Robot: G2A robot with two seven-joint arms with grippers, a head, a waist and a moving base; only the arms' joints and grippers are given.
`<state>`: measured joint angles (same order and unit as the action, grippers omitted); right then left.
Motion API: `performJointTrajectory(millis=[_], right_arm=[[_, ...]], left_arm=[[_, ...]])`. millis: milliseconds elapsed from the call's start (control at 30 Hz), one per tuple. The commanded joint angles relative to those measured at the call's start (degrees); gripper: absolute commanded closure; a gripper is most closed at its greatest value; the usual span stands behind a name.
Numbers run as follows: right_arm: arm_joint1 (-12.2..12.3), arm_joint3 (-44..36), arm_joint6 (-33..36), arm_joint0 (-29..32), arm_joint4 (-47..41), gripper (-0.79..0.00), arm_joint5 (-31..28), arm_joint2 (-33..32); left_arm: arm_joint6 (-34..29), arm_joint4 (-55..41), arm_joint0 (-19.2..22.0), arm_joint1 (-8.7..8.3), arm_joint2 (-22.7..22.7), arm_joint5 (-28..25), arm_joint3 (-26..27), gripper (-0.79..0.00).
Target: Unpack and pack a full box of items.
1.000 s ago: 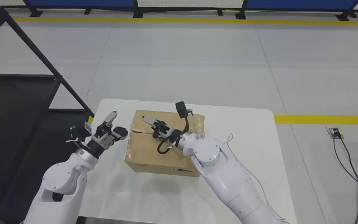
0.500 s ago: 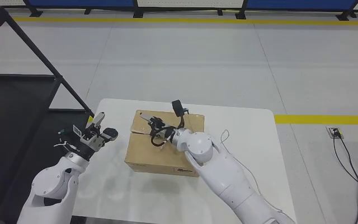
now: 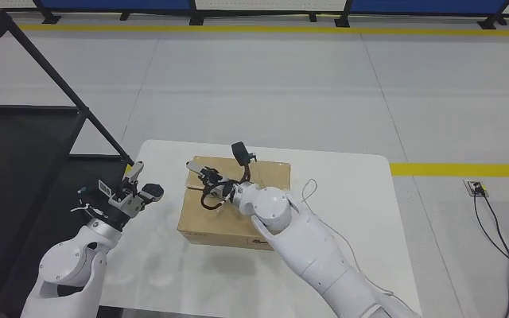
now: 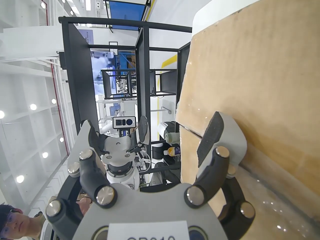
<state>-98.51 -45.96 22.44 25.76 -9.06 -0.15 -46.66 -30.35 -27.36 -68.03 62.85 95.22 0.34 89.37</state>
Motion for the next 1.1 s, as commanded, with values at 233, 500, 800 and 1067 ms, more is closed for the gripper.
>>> performJointTrajectory(millis=[233, 500, 800, 1067], right_arm=[[0.1, -0.5, 2.9, 0.8, 1.0, -0.785, -1.6, -1.4], [3.1, -8.1, 4.5, 6.0, 5.1, -0.785, -0.1, -7.2], [5.6, -15.8, 6.4, 11.7, 9.0, -0.785, 5.6, -12.5], [7.2, -20.5, 6.3, 15.8, 10.6, -0.785, 6.7, -16.9]], left_arm=[[-0.1, 0.2, 0.1, -0.03, -0.4, 0.0, 0.0, -0.785], [-0.2, 0.6, 0.5, -0.02, -1.3, 0.3, 0.2, -0.785], [-0.3, 1.0, 1.0, -0.03, -2.0, 0.5, 0.2, -0.785], [-0.5, 1.4, 1.7, -0.08, -2.4, 1.0, -0.1, -0.785]])
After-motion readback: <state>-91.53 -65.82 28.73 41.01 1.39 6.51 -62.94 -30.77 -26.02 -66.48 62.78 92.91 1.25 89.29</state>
